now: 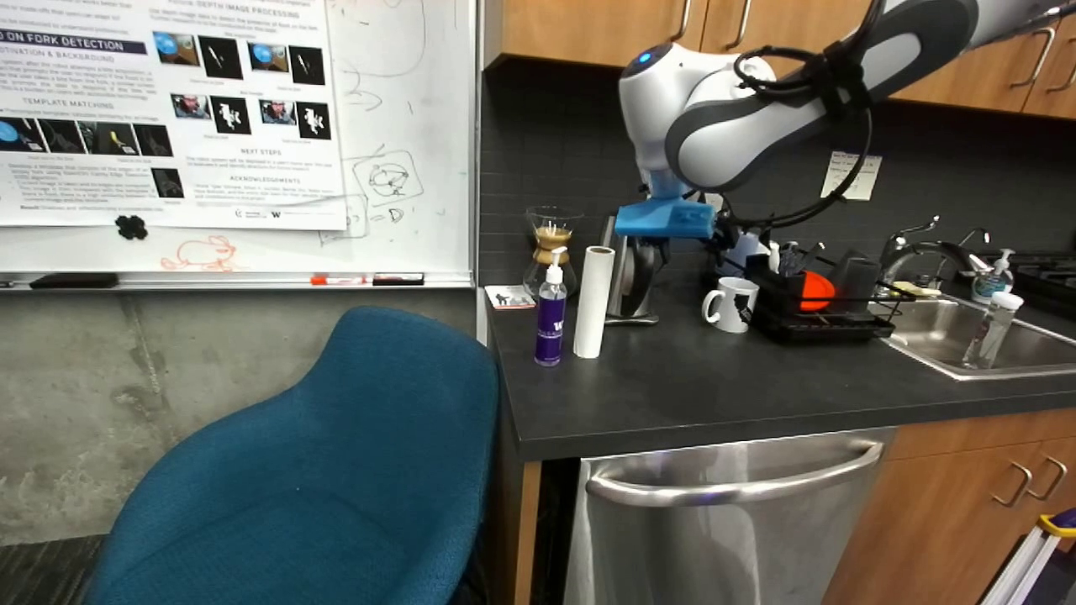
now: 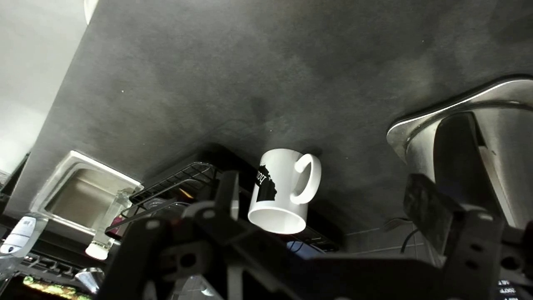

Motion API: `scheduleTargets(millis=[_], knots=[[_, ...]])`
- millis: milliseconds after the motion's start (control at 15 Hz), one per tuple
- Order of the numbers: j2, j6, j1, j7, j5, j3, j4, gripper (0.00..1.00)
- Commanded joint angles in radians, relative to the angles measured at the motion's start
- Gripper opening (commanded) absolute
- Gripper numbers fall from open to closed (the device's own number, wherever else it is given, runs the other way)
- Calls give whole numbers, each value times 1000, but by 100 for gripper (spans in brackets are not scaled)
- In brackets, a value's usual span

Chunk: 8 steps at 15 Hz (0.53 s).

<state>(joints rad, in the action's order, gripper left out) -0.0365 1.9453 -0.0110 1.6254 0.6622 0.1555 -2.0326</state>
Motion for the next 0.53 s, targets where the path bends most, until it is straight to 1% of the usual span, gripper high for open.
scheduleTargets(millis=[0, 133, 467], knots=[[0, -2, -31, -1, -2, -31, 2, 100], [0, -2, -31, -1, -2, -31, 2, 100], [-85, -4, -25, 6, 2, -61, 67, 100]])
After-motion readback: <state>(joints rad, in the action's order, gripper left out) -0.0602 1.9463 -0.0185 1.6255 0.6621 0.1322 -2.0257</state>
